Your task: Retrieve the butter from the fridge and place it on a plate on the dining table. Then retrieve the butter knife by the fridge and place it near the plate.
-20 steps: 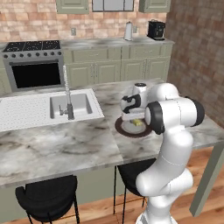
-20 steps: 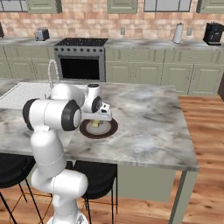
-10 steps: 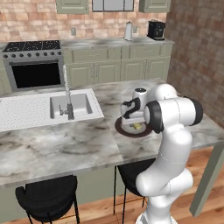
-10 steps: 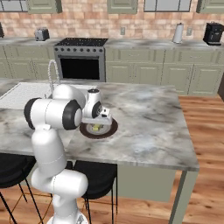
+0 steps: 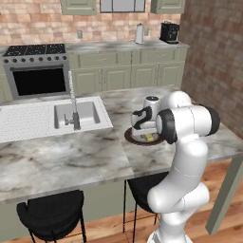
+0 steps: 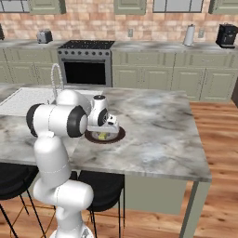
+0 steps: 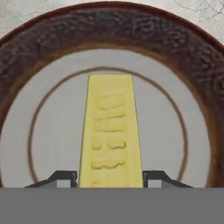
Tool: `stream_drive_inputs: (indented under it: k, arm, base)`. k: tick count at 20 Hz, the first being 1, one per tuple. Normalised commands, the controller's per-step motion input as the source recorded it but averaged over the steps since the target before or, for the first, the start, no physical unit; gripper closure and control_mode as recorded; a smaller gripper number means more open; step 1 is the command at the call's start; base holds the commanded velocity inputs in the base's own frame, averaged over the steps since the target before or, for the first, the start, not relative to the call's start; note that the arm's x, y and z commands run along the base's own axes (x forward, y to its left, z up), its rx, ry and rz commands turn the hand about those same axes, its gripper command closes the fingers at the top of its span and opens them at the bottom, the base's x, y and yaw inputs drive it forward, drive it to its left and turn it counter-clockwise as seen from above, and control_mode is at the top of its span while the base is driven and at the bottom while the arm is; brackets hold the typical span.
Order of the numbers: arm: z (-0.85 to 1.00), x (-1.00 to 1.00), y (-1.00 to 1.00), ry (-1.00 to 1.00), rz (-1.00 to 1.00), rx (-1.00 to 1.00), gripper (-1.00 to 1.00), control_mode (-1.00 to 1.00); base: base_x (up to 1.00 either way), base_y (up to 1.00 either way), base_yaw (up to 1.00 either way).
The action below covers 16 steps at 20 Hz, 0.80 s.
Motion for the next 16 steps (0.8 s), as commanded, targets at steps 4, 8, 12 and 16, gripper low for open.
stream_drive_inputs:
  k: [4, 8, 12, 16]
  arm:
    - [0.0, 0.0, 0.0, 0.0, 0.0, 0.0, -1.0, -1.0]
    - [0.0, 0.0, 0.0, 0.0, 0.0, 0.0, -1.0, -1.0]
    - [0.0, 0.0, 0.0, 0.0, 0.0, 0.0, -1.0, -1.0]
    - [0.0, -0.01, 0.0, 0.0, 0.0, 0.0, -1.0, -1.0]
  base:
    - [0.0, 0.0, 0.0]
    - [0.0, 0.0, 0.0]
    - [0.0, 0.0, 0.0]
    - [0.0, 0.0, 0.0]
